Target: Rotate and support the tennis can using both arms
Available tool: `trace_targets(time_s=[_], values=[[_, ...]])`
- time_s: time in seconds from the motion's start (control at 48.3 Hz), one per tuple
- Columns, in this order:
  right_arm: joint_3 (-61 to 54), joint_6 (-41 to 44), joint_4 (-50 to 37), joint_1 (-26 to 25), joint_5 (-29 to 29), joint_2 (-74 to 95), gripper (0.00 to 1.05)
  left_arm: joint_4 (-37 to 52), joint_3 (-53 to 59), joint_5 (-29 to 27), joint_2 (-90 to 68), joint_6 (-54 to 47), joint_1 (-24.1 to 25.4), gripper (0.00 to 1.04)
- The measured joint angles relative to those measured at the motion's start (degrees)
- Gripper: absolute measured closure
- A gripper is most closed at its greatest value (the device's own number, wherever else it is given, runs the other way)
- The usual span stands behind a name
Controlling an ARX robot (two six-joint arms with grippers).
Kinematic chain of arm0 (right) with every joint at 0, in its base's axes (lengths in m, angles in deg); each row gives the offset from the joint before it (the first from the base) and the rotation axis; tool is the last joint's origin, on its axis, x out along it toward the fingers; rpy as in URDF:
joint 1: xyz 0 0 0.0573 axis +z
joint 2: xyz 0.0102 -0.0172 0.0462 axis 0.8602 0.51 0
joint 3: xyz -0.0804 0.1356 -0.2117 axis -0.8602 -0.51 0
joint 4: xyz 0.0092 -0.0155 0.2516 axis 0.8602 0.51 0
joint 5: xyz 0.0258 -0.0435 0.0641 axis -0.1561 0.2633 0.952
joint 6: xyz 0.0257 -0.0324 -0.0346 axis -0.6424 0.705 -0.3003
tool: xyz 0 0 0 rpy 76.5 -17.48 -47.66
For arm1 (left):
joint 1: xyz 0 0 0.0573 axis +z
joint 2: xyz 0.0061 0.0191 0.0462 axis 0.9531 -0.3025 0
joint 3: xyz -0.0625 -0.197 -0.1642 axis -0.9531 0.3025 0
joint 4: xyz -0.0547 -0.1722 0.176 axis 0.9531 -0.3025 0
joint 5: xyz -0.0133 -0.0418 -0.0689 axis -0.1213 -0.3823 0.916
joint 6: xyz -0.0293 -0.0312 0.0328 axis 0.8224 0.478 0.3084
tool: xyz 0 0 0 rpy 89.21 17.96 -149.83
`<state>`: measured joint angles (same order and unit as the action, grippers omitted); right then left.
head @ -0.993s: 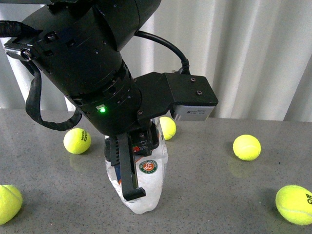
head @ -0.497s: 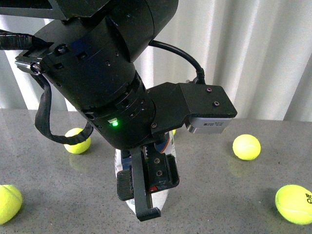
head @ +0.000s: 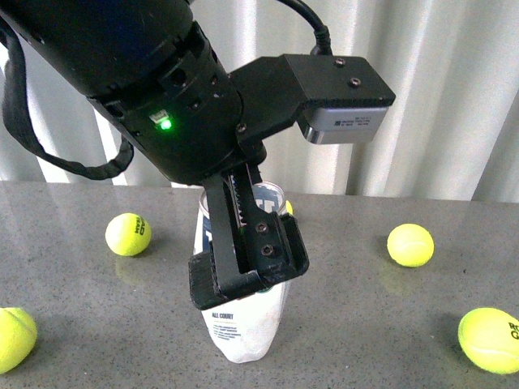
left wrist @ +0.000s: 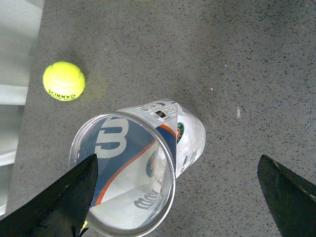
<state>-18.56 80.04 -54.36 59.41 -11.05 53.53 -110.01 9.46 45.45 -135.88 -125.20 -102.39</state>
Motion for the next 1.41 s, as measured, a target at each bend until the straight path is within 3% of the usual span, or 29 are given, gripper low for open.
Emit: trace_targets(time_s=[0.31, 0.434, 0.579, 0.828, 0.91, 0.972, 1.097, 1.2, 1.303, 1.407], values=[[0.0, 0.0, 0.0, 0.0, 0.0, 0.0, 0.07, 2.8, 0.4, 1.6, 3.3, 3.1, 1.6, 0.07], [0.0, 0.0, 0.0, 0.0, 0.0, 0.0, 0.07, 9.2, 2.4, 2.8, 6.7, 9.0, 2.5, 0.07], [0.0, 0.0, 0.0, 0.0, 0.0, 0.0, 0.07, 21.7, 7.3, -0.2, 11.6, 21.4, 3.5, 0.07], [0.0, 0.0, 0.0, 0.0, 0.0, 0.0, 0.07, 23.3, 8.7, -1.7, 11.9, 28.1, 3.8, 0.07], [0.0, 0.0, 0.0, 0.0, 0.0, 0.0, 0.07, 48.2, 20.9, -23.2, 15.3, 39.0, 3.4, 0.26], [0.0, 0.0, 0.0, 0.0, 0.0, 0.0, 0.07, 56.9, 27.1, -27.2, 18.0, 43.1, 4.7, 0.35], [0.0, 0.0, 0.0, 0.0, -0.2, 0.0, 0.07, 66.1, 38.3, -26.3, 25.0, 47.7, 9.1, 0.56], [0.0, 0.0, 0.0, 0.0, 0.0, 0.0, 0.07, 68.5, 47.8, -22.5, 30.8, 49.2, 13.2, 0.81], [0.0, 0.0, 0.0, 0.0, 0.0, 0.0, 0.07, 69.3, 52.8, -19.6, 34.4, 49.5, 15.3, 0.99], [0.0, 0.0, 0.0, 0.0, 0.0, 0.0, 0.07, 69.7, 57.4, -17.3, 38.9, 49.9, 17.8, 1.01]])
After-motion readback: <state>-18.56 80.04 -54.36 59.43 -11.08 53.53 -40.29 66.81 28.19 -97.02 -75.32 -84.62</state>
